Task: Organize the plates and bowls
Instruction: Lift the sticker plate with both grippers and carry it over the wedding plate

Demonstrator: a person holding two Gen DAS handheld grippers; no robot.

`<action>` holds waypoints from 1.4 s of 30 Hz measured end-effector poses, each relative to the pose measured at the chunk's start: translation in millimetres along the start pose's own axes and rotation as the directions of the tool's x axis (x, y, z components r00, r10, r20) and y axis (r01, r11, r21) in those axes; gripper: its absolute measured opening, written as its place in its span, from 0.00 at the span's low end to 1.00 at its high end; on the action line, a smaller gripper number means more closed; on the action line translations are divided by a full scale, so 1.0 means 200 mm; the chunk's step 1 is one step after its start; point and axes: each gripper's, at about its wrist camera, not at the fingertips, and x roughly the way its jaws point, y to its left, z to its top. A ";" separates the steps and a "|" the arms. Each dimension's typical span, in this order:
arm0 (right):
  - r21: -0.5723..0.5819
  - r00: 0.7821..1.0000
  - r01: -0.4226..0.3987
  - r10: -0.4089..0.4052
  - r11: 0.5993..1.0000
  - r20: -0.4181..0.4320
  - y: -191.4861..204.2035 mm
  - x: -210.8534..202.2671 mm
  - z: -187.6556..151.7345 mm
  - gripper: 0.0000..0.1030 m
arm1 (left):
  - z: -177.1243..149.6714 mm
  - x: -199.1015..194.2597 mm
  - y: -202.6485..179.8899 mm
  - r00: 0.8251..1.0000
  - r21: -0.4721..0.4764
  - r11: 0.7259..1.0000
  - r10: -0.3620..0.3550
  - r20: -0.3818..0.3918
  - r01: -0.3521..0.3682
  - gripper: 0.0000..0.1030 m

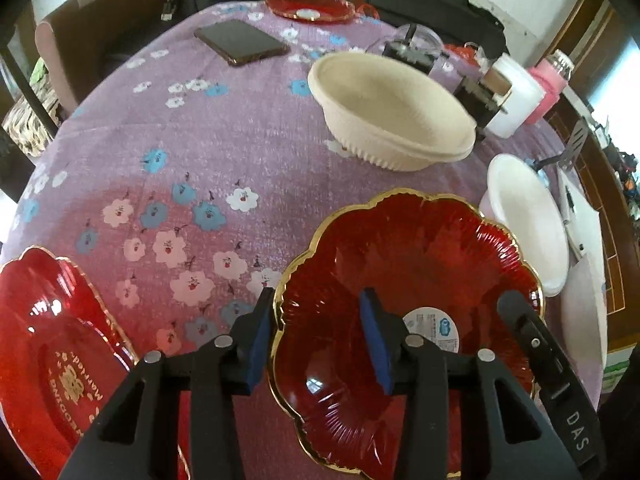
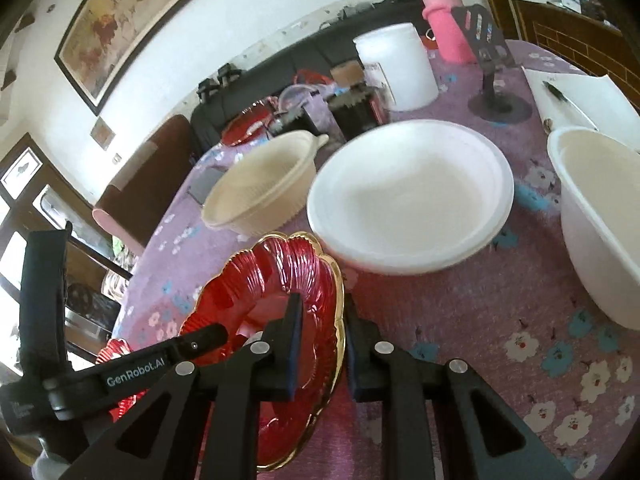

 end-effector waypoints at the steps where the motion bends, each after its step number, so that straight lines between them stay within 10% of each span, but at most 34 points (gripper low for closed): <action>1: 0.002 1.000 -0.004 0.004 1.000 0.001 0.00 0.00 0.00 0.20 | 0.00 -0.02 0.01 1.000 -0.014 1.000 -0.013 0.010 0.013 0.40; 42: 0.002 0.987 -0.160 0.160 0.987 0.016 0.16 -0.28 -0.11 0.17 | -0.30 -0.51 0.27 0.948 -0.180 0.949 -0.215 0.235 0.259 0.37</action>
